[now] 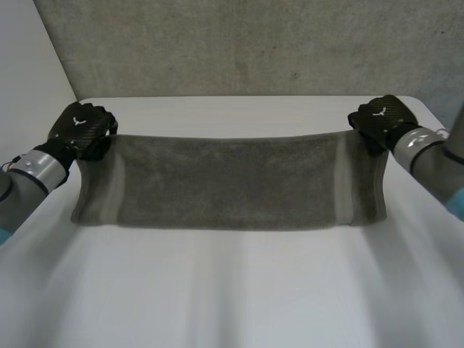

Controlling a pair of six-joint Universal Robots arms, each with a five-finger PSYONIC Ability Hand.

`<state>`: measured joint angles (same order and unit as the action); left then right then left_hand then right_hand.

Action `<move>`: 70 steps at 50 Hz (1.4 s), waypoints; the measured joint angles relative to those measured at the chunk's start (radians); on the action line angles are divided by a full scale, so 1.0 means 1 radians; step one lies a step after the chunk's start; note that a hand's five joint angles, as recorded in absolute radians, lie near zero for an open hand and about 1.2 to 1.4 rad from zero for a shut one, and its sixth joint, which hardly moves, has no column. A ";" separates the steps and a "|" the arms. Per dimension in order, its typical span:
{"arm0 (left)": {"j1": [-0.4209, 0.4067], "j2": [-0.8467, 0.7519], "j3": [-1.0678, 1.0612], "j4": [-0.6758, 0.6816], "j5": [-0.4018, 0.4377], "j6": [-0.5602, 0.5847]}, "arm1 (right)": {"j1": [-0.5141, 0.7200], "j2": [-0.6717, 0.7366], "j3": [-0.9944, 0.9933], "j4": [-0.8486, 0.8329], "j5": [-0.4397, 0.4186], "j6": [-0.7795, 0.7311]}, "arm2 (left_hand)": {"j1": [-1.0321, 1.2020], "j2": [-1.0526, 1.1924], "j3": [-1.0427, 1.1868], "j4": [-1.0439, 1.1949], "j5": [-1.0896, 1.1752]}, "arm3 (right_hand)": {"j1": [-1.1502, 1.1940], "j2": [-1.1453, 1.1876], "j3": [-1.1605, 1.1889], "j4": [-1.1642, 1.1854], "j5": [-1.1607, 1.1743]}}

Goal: Fold the towel.

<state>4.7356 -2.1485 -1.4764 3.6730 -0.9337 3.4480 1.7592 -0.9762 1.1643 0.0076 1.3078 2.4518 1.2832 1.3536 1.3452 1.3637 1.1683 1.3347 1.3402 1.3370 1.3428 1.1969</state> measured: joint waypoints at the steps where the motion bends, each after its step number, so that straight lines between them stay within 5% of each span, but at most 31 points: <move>1: -0.003 -0.017 0.018 -0.001 -0.001 0.003 | 0.005 0.015 -0.013 -0.004 0.006 0.000 | 0.000 0.000 0.000 0.000 0.000 | 0.000 0.000 0.000 0.000 0.000; 16: -0.023 -0.274 0.311 -0.071 -0.057 0.012 | 0.086 0.328 -0.313 -0.032 0.131 -0.006 | -0.009 -0.019 -0.017 -0.021 -0.018 | -0.036 -0.024 -0.025 -0.026 -0.030; 21: -0.027 -0.301 0.346 -0.096 -0.062 0.011 | 0.105 0.381 -0.376 -0.019 0.166 -0.007 | -0.773 -0.826 -0.771 -0.799 -0.810 | -0.866 -0.888 -0.858 -0.862 -0.924; 24: -0.034 -0.299 0.352 -0.103 -0.066 0.010 | 0.113 0.384 -0.388 -0.012 0.187 -0.004 | -1.021 -1.082 -1.057 -1.078 -1.094 | -1.072 -1.089 -1.073 -1.075 -1.136; 37: -0.094 -0.105 0.274 -0.170 -0.207 -0.003 | 0.127 0.116 -0.252 -0.004 0.228 0.091 | -1.029 -1.105 -1.091 -1.105 -1.109 | -1.092 -1.093 -1.087 -1.082 -1.137; 49: -0.146 0.206 0.030 -0.224 -0.238 -0.023 | 0.116 -0.181 0.065 0.061 0.213 0.137 | -1.029 -1.107 -1.091 -1.106 -1.109 | -1.097 -1.093 -1.087 -1.082 -1.137; 61: -0.170 0.320 -0.169 -0.207 -0.333 -0.204 | 0.106 -0.178 0.282 0.118 0.201 0.111 | -1.029 -1.107 -1.091 -1.106 -1.109 | -1.101 -1.093 -1.087 -1.082 -1.137; 70: -0.170 0.274 -0.268 -0.056 -0.359 -0.281 | 0.050 -0.060 0.348 -0.062 0.155 0.093 | -1.029 -1.108 -1.091 -1.106 -1.109 | -1.089 -1.087 -1.082 -1.080 -1.129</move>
<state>4.5661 -1.8743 -1.7444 3.6173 -1.2928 3.1675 1.8091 -1.0359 1.5126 -0.0543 1.4625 2.5443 0.2538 0.2461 0.2545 0.2572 0.0590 0.2461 0.2536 0.2552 0.2631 0.0674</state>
